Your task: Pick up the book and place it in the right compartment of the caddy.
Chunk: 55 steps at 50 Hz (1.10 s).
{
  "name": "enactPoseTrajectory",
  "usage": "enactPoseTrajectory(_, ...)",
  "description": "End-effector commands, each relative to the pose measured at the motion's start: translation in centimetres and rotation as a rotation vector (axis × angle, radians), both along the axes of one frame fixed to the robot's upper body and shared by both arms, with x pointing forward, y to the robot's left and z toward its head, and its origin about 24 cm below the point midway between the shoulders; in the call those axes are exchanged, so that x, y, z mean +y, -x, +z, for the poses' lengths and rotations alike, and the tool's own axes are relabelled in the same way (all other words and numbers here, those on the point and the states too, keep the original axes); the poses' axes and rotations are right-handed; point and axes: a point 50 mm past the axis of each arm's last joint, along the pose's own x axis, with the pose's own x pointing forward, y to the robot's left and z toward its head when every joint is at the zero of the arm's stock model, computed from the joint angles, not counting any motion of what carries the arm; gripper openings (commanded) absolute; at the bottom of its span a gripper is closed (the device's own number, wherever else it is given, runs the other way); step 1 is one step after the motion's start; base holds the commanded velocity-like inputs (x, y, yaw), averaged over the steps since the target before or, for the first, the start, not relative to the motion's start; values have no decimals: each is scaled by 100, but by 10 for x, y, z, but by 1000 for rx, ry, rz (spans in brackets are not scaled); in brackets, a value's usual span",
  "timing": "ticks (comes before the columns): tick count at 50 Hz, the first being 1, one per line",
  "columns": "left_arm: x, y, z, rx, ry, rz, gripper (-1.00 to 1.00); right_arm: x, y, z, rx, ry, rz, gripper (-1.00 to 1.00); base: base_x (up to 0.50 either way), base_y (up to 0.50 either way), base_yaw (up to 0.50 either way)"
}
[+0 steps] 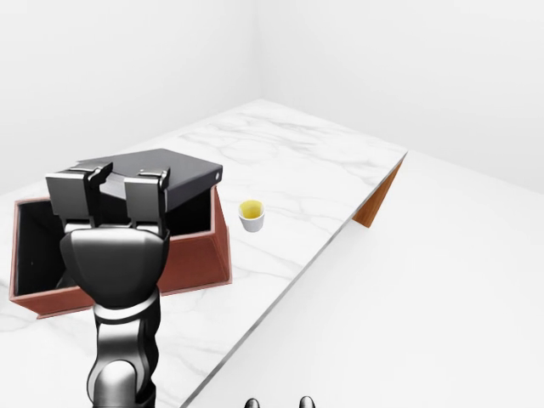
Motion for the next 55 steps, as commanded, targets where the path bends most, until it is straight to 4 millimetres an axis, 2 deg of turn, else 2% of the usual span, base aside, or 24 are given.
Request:
enactPoseTrajectory(1,-4,-5,5,-18,8,-42,-100,0,0,1,-5,2,2,100,0,0,0)
enactPoseTrajectory(17,-4,-5,5,-17,6,-44,-100,0,0,1,-5,2,2,100,0,0,0)
enactPoseTrajectory(23,-11,-2,7,-32,-38,-36,-100,0,0,1,-10,3,3,100,0,0,0)
enactPoseTrajectory(27,-14,-9,6,-28,-61,-31,-100,0,0,1,-10,3,4,100,0,0,0)
enactPoseTrajectory(32,-14,-8,11,-51,-41,-52,-100,0,0,1,-8,4,4,100,0,0,0)
enactPoseTrajectory(35,-16,-7,16,-74,-97,-27,-100,0,0,1,-9,3,4,100,0,0,0)
enactPoseTrajectory(37,-16,-17,11,-42,-145,1,-100,0,0,0,-8,1,2,100,0,0,0)
enactPoseTrajectory(46,-14,-36,1,27,-233,50,-100,0,0,0,-6,-2,0,100,0,0,0)
enactPoseTrajectory(55,-10,-48,7,17,-249,72,-100,0,0,0,-4,-2,0,100,0,0,0)
